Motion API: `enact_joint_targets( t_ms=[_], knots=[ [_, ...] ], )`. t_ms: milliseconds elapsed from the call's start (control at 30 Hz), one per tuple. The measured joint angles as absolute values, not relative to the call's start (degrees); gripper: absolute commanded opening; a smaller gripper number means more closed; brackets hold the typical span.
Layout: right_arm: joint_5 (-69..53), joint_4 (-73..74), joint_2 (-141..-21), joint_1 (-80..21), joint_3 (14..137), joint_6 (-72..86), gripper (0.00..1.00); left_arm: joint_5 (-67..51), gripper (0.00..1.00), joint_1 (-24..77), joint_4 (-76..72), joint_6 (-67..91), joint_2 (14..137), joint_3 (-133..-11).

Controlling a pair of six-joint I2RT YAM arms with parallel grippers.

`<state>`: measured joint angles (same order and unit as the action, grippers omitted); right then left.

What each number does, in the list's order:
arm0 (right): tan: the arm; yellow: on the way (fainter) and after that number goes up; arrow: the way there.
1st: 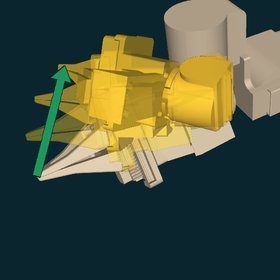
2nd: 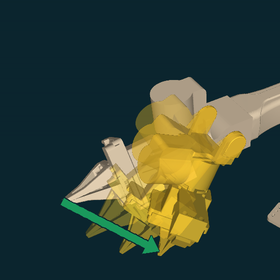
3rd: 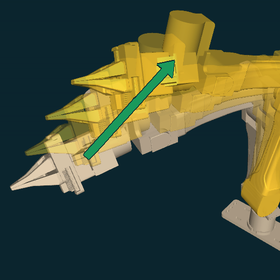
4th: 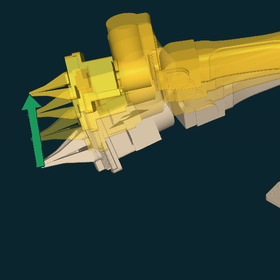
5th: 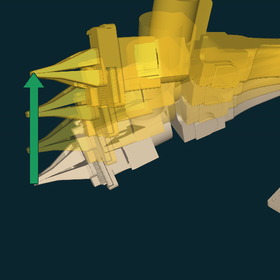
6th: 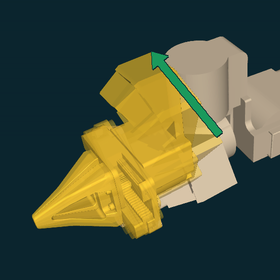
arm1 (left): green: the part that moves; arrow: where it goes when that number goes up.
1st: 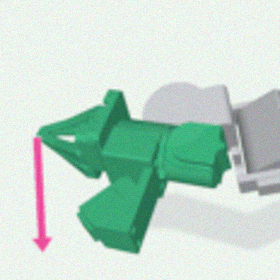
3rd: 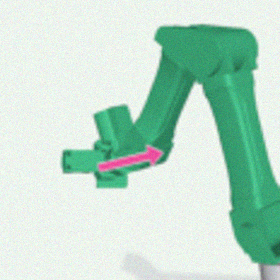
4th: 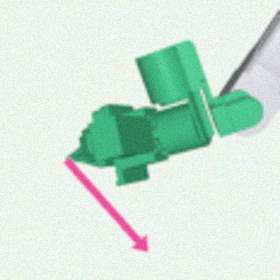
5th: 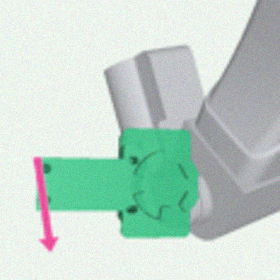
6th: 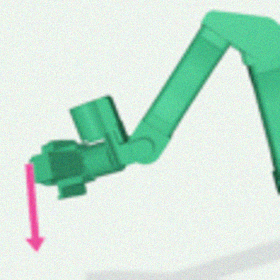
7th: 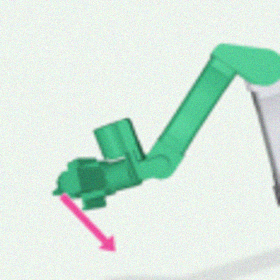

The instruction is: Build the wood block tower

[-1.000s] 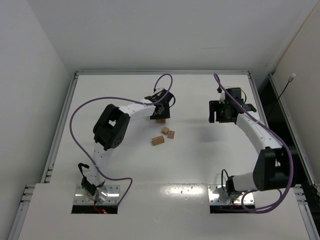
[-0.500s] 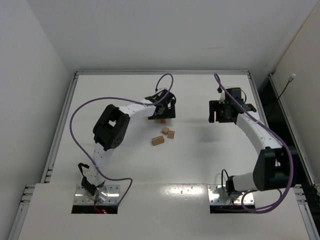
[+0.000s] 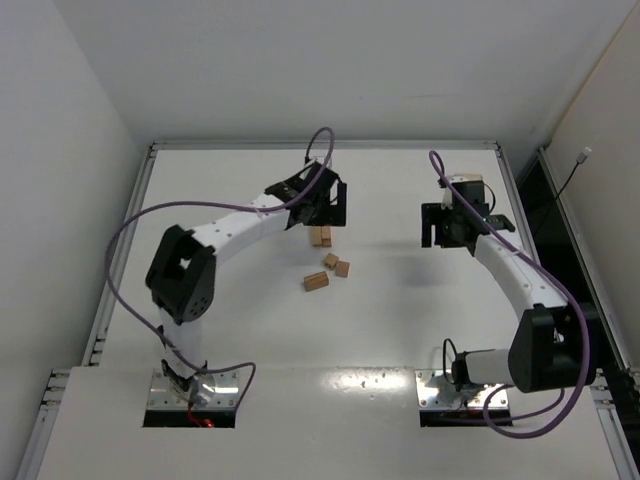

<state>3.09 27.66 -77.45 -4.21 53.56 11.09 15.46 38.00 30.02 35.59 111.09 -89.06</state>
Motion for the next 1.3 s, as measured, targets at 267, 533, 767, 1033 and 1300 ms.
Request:
enact_joint_targets(
  t_ms=[267, 533, 767, 1033, 1300],
  knots=[
    [-7.09, 25.71, -74.52, -5.48, 51.03, 1.69, 0.81, 9.39, 1.00, 39.20, 27.83, 30.41, 88.07, -88.33],
    [-18.00, 26.22, -72.53, -21.85, 52.36, -16.49, 1.00, -2.02, 1.00, 23.94, 28.95, 23.92, 81.01, -79.33],
    [-13.67, 28.40, -81.52, -31.99, 58.96, -22.35, 0.53, -2.92, 1.00, 14.20, 33.43, 21.21, 82.39, -73.60],
    [-11.35, 31.94, -90.37, -31.79, 72.44, -17.28, 0.88, -5.82, 1.00, 9.63, 32.93, 21.26, 82.30, -72.64],
    [-14.44, 35.77, -91.68, -32.03, 70.46, -21.78, 0.81, -8.27, 1.00, 8.12, 32.47, 21.61, 84.31, -72.82]
  ],
)
